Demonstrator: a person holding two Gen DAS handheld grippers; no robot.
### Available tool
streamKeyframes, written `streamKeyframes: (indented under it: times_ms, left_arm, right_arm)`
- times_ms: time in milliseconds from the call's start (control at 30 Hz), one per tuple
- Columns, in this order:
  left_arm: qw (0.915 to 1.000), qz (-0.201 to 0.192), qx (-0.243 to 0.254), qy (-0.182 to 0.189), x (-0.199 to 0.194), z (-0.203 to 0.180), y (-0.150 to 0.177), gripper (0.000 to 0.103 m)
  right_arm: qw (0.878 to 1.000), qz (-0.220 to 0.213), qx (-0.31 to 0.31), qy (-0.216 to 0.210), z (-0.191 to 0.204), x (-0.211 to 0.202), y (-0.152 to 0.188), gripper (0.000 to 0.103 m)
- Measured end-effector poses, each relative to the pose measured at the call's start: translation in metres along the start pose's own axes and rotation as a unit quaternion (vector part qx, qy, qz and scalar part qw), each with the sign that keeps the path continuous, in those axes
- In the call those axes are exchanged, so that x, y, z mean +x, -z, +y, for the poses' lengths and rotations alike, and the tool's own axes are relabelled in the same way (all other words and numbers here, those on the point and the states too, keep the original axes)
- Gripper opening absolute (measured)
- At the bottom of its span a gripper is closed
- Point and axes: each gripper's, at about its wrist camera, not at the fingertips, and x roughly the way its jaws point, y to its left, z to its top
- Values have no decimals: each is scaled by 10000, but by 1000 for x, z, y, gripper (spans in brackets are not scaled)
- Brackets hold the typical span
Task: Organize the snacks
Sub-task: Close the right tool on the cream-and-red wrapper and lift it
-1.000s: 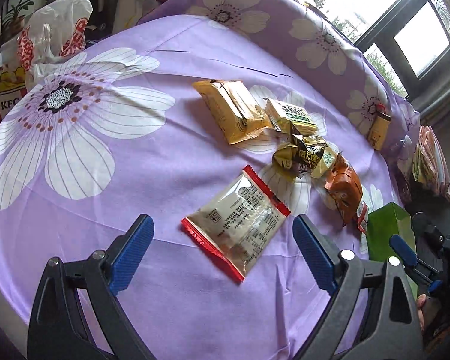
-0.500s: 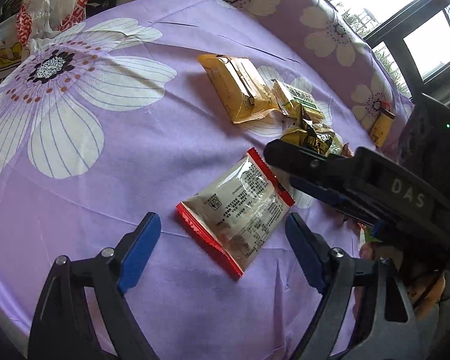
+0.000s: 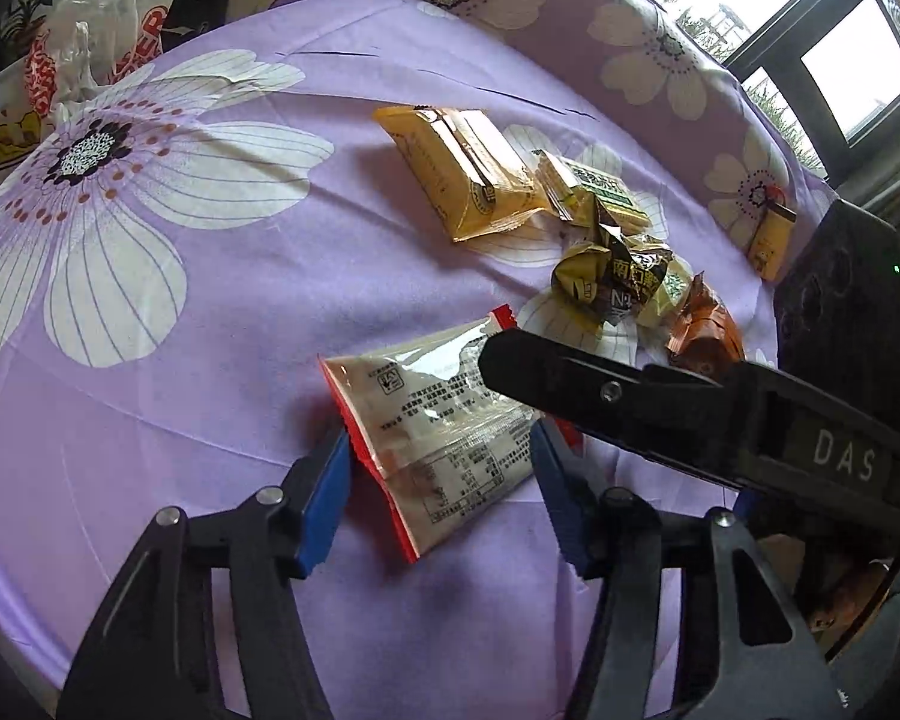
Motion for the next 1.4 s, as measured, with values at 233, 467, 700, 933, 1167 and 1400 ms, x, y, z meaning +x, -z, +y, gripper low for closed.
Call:
streamKeyframes:
  times_ms: [233, 467, 700, 933, 1167, 1400]
  left_arm:
    - [9993, 12, 228, 308, -4, -7, 2, 46]
    - [9963, -307, 664, 451, -16, -23, 6, 43]
    - [9911, -438, 942, 830, -23, -38, 12, 38]
    - [9860, -458, 1250, 1003, -25, -48, 17, 34]
    - [9913, -448, 1023, 699, -32, -28, 6, 42]
    - [9975, -318, 277, 570, -26, 10, -12, 48]
  right_arm:
    - [9999, -57, -100, 46, 15, -9, 12, 66]
    - [9991, -357, -119, 200, 25, -24, 19, 66]
    - [9966, -662, -372, 311, 42, -43, 32, 66]
    - [9968, -753, -179, 193, 37, -51, 40, 66]
    - [9936, -966, 106, 577, 25, -62, 40, 66]
    - [9913, -1103, 310, 645, 11, -55, 24, 65]
